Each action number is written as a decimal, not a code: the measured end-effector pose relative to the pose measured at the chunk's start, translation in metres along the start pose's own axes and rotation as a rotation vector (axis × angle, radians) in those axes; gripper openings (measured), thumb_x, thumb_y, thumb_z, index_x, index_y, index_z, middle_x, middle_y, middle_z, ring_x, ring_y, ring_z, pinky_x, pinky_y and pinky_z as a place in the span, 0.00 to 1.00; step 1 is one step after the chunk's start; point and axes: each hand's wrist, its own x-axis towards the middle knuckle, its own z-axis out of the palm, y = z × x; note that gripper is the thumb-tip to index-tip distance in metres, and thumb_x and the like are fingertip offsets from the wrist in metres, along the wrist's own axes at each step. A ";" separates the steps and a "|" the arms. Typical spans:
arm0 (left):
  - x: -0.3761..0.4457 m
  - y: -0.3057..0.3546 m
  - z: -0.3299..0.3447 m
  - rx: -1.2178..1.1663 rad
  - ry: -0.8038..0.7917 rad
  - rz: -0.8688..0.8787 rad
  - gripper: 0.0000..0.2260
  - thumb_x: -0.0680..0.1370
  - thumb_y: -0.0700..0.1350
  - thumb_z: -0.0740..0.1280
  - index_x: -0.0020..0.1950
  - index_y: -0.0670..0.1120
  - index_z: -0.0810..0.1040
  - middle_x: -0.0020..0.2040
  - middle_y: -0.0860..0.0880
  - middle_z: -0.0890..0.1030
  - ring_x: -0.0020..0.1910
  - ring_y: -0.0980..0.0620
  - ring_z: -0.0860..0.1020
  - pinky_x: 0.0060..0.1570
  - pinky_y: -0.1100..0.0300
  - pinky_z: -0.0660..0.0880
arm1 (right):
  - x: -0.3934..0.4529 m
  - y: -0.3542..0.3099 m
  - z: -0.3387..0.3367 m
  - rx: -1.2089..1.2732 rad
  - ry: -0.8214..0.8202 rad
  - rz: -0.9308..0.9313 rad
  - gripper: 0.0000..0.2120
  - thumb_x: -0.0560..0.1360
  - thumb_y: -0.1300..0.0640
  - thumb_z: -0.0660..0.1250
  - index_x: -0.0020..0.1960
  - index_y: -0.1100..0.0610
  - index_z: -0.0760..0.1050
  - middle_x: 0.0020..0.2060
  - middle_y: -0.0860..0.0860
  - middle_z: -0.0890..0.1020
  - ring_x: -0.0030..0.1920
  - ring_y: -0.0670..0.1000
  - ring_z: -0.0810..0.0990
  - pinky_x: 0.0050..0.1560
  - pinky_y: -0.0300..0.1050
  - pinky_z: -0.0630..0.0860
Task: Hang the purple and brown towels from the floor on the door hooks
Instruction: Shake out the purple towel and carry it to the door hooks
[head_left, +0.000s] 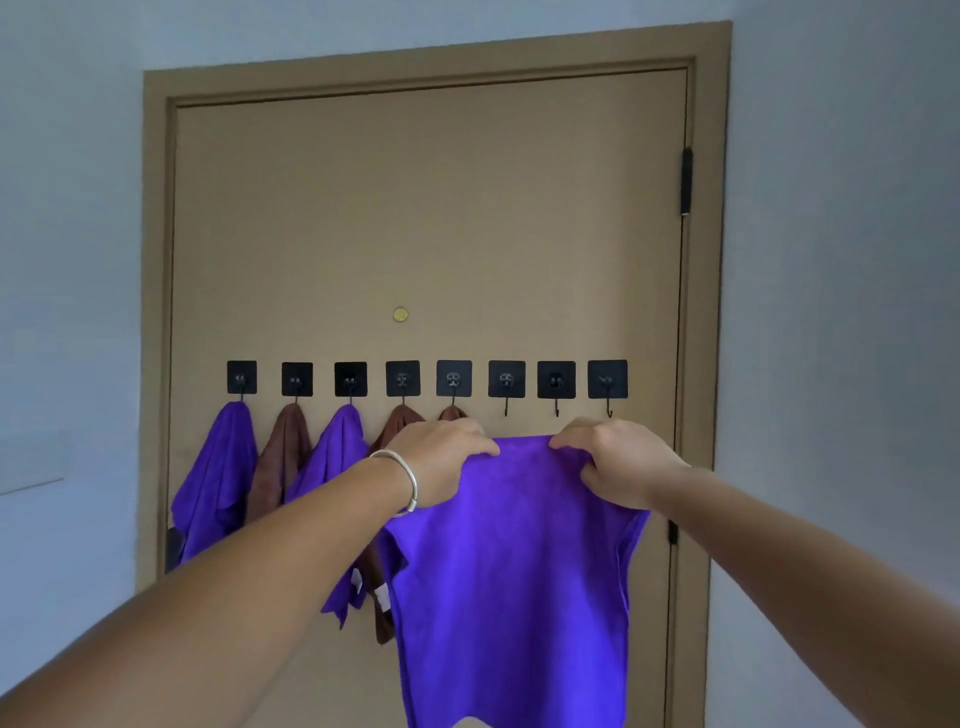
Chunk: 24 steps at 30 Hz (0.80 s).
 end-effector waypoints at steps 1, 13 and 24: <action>0.012 -0.004 0.005 0.005 0.007 -0.002 0.27 0.75 0.32 0.57 0.69 0.54 0.70 0.65 0.56 0.71 0.60 0.51 0.72 0.56 0.56 0.71 | 0.012 0.006 0.005 -0.004 0.006 0.006 0.25 0.71 0.64 0.60 0.66 0.48 0.73 0.64 0.43 0.75 0.62 0.48 0.73 0.57 0.43 0.73; 0.124 -0.071 0.047 0.022 0.014 -0.058 0.25 0.74 0.35 0.56 0.70 0.51 0.69 0.66 0.53 0.68 0.59 0.48 0.74 0.56 0.51 0.72 | 0.119 0.044 0.056 -0.185 0.048 0.146 0.24 0.74 0.67 0.55 0.66 0.50 0.71 0.59 0.49 0.74 0.56 0.54 0.76 0.46 0.49 0.76; 0.158 -0.103 0.102 0.118 0.030 -0.041 0.21 0.74 0.35 0.59 0.66 0.49 0.71 0.63 0.50 0.69 0.55 0.45 0.76 0.50 0.49 0.75 | 0.156 0.032 0.113 -0.426 -0.044 0.239 0.17 0.76 0.67 0.57 0.65 0.63 0.64 0.61 0.57 0.69 0.55 0.57 0.73 0.41 0.49 0.69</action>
